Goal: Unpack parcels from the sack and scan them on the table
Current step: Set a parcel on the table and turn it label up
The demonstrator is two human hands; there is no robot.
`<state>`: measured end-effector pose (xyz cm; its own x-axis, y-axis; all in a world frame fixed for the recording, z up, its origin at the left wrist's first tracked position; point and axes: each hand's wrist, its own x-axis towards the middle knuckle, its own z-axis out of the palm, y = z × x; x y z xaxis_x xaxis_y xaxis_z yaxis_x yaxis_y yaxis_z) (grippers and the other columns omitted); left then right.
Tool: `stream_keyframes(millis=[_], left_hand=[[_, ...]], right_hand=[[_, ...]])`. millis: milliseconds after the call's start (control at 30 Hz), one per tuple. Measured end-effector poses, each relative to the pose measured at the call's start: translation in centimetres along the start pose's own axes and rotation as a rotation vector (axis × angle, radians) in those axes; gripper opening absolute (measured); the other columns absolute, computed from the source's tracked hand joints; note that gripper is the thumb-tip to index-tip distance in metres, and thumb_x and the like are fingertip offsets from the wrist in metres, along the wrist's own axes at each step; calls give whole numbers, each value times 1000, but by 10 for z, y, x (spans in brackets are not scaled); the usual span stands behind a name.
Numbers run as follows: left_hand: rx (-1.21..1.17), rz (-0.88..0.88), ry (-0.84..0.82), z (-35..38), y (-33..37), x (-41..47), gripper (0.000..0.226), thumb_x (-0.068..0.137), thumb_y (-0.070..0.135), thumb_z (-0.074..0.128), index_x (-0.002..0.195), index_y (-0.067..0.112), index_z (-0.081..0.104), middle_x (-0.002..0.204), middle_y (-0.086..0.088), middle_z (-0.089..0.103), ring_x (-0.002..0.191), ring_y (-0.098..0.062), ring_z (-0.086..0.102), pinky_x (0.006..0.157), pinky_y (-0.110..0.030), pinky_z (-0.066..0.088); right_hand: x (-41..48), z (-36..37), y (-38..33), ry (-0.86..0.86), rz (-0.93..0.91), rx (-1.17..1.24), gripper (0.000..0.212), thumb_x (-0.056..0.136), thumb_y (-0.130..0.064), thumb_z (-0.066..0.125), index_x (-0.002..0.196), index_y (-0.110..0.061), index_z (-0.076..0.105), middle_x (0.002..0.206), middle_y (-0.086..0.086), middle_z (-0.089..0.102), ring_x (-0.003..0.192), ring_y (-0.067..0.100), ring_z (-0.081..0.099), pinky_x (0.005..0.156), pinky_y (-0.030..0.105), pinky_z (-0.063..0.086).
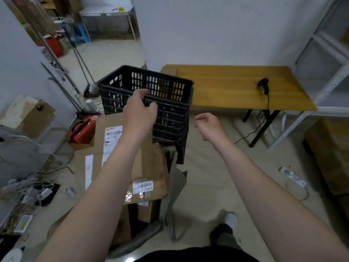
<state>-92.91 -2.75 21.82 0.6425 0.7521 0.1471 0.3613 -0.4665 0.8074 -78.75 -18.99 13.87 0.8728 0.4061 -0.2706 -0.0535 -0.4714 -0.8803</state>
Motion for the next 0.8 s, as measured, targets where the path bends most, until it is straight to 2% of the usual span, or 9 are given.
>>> stream_keyframes(millis=[67,167,233,300,333,433,533,600,800], left_hand=[[12,25,-54,34,19,15,47,100,28,58,146,27,48,144,5,53,76,20,51,68,-17,38],[38,40,-141,89,45,41,47,100,29,59,146,27,48,145,6,53,77,18,55,59,-9,37],[47,36,-209,129,63,59,47,100,30,59,146,27,49,149,3,52,97,7,58,70,-16,42],[45,14,-289,173,81,78,45,101,29,58,145,26,49,147,2,53,124,-14,57,84,-28,43],[46,-7,-325,195,90,89,44,101,29,58,144,26,50,146,3,53,128,-18,55,87,-31,43],[48,-93,-434,261,116,117,41,102,31,56,142,28,50,146,1,52,121,-17,55,87,-34,45],[35,-133,-500,320,135,144,38,101,33,55,139,29,52,139,4,54,99,-5,56,72,-29,43],[34,-156,-531,360,145,164,34,101,34,55,135,30,53,132,5,54,94,-2,54,67,-27,42],[15,-198,-591,428,144,227,29,102,31,57,131,29,55,125,4,56,95,-5,55,77,-34,46]], right_hand=[[26,-31,-1,14,5,-8,16,93,-22,51,94,-35,60,97,-3,66,77,16,60,64,36,48],[68,-81,4,19,-9,-51,11,94,-25,54,95,-33,62,91,-4,63,80,18,63,70,38,54],[98,-115,8,20,-31,-98,9,93,-26,56,94,-33,62,88,-4,63,76,19,63,68,37,54],[130,-150,12,8,-33,-160,9,93,-27,55,95,-34,61,87,-4,65,74,17,64,66,37,53],[146,-167,14,-6,-31,-188,11,93,-28,54,99,-33,62,87,-5,65,74,16,64,63,36,52],[192,-216,24,-39,-10,-251,19,92,-29,52,108,-30,63,88,-5,63,72,16,58,57,30,42],[238,-260,32,-36,23,-267,15,95,-29,54,107,-30,63,80,-4,60,60,13,54,50,27,38],[274,-287,36,-41,40,-277,13,95,-29,55,106,-30,62,81,-5,59,62,13,53,51,27,38],[357,-316,43,-74,67,-319,14,97,-30,54,108,-30,63,80,-4,59,62,15,54,52,29,42]])
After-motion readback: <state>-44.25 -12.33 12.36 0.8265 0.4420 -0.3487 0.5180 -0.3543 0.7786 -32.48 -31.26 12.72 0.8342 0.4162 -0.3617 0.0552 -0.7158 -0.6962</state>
